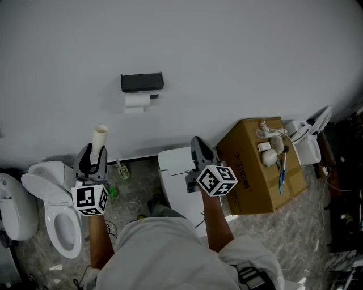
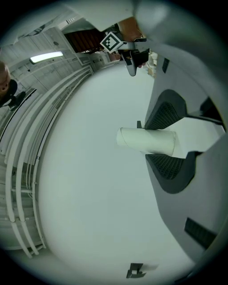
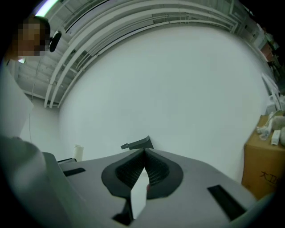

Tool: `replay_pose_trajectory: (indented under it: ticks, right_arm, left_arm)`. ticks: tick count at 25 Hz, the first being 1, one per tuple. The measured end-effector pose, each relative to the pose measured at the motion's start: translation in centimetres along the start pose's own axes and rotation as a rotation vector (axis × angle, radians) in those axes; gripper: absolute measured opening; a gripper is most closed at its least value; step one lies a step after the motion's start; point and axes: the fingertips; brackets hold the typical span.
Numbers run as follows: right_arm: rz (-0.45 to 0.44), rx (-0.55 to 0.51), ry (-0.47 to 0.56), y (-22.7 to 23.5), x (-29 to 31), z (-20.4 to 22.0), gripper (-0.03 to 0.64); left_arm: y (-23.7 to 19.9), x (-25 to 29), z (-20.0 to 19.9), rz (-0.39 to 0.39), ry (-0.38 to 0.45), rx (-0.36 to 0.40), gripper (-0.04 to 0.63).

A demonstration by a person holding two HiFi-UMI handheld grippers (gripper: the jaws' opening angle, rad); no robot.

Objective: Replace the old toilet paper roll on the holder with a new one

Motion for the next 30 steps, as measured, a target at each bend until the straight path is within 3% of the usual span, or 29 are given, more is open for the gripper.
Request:
replay_pose_trajectory:
  ticks: [9, 14, 30]
  right_arm:
    - [-0.020, -0.045, 0.009, -1.1, 0.1, 0.1, 0.006]
    - [-0.002, -0.005, -0.002, -0.7, -0.6, 0.6, 0.005]
    - [-0.009, -0.043, -0.034, -0.4, -0.4, 1.0, 0.005]
  left_arm:
    - [-0.6, -0.7, -0.2, -0.012, 0.015, -0.056, 0.192]
    - [-0.9, -1.1, -0.1, -0.026, 0.015, -0.059, 0.192]
    - [-0.6, -0.4, -0.1, -0.036, 0.028, -0.062, 0.192]
Point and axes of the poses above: the fingertips, and each gripper's own axes: x forward along the fingers, y to its right, z out of its underside, and after that the axes turned 15 degrees about y, right-handed
